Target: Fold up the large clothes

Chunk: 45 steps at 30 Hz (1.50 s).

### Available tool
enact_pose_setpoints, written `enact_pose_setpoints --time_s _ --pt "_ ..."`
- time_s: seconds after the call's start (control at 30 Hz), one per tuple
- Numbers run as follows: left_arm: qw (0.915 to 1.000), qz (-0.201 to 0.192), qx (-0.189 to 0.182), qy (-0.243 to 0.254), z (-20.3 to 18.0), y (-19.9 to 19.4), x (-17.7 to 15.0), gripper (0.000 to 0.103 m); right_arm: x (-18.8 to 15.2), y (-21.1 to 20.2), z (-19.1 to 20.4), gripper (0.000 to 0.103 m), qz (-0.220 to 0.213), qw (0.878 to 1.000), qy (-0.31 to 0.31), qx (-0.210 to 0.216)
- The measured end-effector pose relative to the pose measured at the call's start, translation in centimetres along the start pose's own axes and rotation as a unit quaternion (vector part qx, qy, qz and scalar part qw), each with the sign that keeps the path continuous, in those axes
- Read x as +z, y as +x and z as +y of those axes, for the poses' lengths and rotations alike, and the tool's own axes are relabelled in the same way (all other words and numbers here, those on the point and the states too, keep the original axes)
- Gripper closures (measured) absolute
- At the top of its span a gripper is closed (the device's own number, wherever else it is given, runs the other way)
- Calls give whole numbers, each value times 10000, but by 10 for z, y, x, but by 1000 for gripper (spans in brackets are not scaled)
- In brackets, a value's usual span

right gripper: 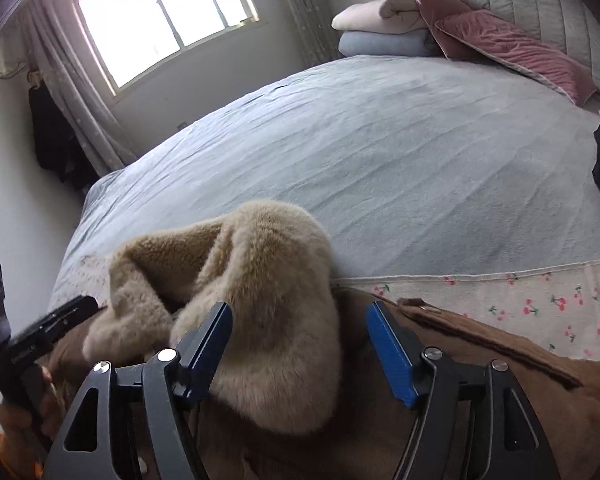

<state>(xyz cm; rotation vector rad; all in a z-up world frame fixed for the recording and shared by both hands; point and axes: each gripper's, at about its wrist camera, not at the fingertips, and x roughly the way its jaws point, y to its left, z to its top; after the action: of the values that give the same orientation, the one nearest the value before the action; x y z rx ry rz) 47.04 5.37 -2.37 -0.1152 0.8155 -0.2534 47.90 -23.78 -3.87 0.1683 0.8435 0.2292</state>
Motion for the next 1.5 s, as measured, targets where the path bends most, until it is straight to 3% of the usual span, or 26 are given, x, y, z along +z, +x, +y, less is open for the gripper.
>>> enact_pose_setpoints --time_s 0.1,0.23,0.37,0.53,0.7,0.8,0.97,1.03,1.13,1.2,1.27,1.33,1.37,1.4,1.43,1.5 --pt "9997 159 2 210 -8 -6 -14 17 -27 -23 -21 31 129 9996 -158 -193" --pt "9984 507 -30 260 -18 -15 -32 17 -50 -58 -70 31 241 9990 109 -358" --pt "9972 629 -94 404 -42 -25 -41 14 -42 -103 -115 31 190 9963 311 -781" --pt "9917 719 -183 1052 -98 -13 -34 14 -22 -141 -168 27 137 9904 208 -1363" --pt "9806 938 -200 1709 -166 36 -8 14 -18 -121 -215 27 791 9821 -62 -1710" --pt "9742 929 -407 2015 -208 60 2 14 -30 -100 -223 27 1254 9782 -434 -1599" --pt "9533 1037 -650 2760 -272 101 1 14 -43 -72 -233 27 1689 9709 -717 -1540" --pt "9514 1276 -434 2768 -278 124 -3 14 -50 -60 -238 33 1766 9715 -565 -1477" --pt "9576 1512 -283 2437 -273 150 -14 13 -60 -58 -223 71 1482 9776 -753 -1293" --pt "9595 1193 -182 2544 -277 148 -22 12 -67 -59 -207 96 1320 9700 -1060 -1746" --pt "9606 992 -136 2591 -280 145 -27 11 -74 -53 -185 98 1177 9498 -1421 -2525" --pt "9645 969 -92 2454 -279 143 -26 11 -76 -37 -170 99 987 9135 -1878 -3471" --pt "9668 981 -40 2358 -279 139 -24 11 -72 -26 -177 100 984 8953 -1814 -3947" --pt "9690 1000 -20 2258 -279 135 -24 11 -67 -20 -188 102 1048 8862 -1570 -4230" --pt "9707 1023 -83 2175 -278 128 -25 11 -64 -19 -201 102 1038 8952 -1153 -4178" --pt "9709 1023 -375 2134 -278 109 -31 11 -62 -37 -211 100 741 9260 -546 -3661"
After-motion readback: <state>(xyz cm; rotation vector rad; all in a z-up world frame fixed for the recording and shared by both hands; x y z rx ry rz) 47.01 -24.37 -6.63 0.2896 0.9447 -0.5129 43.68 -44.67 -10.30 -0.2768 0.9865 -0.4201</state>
